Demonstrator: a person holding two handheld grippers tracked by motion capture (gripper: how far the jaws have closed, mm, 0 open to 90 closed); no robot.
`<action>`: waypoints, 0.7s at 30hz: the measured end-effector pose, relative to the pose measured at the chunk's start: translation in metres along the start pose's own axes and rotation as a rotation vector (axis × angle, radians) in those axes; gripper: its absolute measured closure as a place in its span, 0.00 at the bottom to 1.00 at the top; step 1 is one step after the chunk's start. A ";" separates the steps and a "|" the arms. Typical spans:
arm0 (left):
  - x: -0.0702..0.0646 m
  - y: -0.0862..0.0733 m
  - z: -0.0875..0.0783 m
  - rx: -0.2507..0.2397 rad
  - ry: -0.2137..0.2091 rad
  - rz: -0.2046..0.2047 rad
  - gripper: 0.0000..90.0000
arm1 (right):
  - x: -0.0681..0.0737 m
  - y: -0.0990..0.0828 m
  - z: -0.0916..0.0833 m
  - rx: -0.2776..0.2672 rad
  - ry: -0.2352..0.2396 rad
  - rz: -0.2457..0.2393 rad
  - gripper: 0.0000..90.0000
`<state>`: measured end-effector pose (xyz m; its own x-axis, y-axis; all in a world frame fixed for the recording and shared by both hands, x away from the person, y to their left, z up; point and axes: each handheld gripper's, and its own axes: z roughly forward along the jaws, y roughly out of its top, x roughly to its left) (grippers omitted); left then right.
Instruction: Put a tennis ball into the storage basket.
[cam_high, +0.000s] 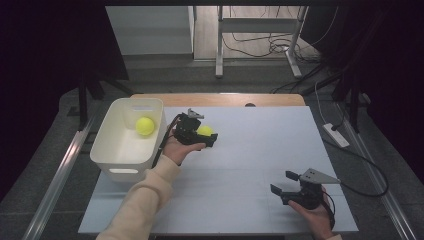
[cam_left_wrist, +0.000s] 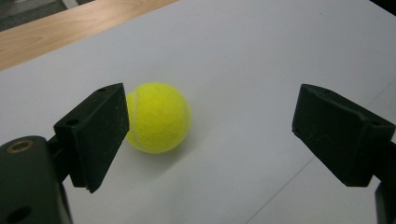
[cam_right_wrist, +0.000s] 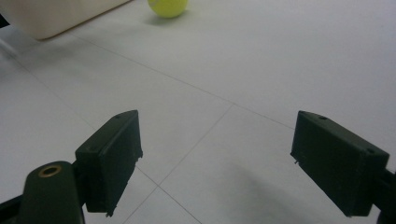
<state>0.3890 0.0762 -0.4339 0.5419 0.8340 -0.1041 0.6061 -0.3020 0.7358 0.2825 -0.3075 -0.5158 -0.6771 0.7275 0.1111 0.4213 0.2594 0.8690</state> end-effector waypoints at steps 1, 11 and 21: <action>0.000 0.000 0.001 -0.001 0.002 -0.005 0.14 | 0.000 0.000 0.000 0.000 0.001 0.000 0.18; 0.001 -0.002 0.012 0.025 0.022 0.023 0.14 | 0.000 0.000 0.000 0.000 0.002 0.002 0.18; 0.008 -0.003 0.024 0.058 0.017 0.004 0.14 | 0.000 0.000 0.000 0.001 0.003 0.002 0.18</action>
<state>0.4055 0.0723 -0.4532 0.5348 0.8403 -0.0890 0.6367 -0.3315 0.6962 0.2824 -0.3074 -0.5160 -0.6782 0.7260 0.1141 0.4228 0.2585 0.8686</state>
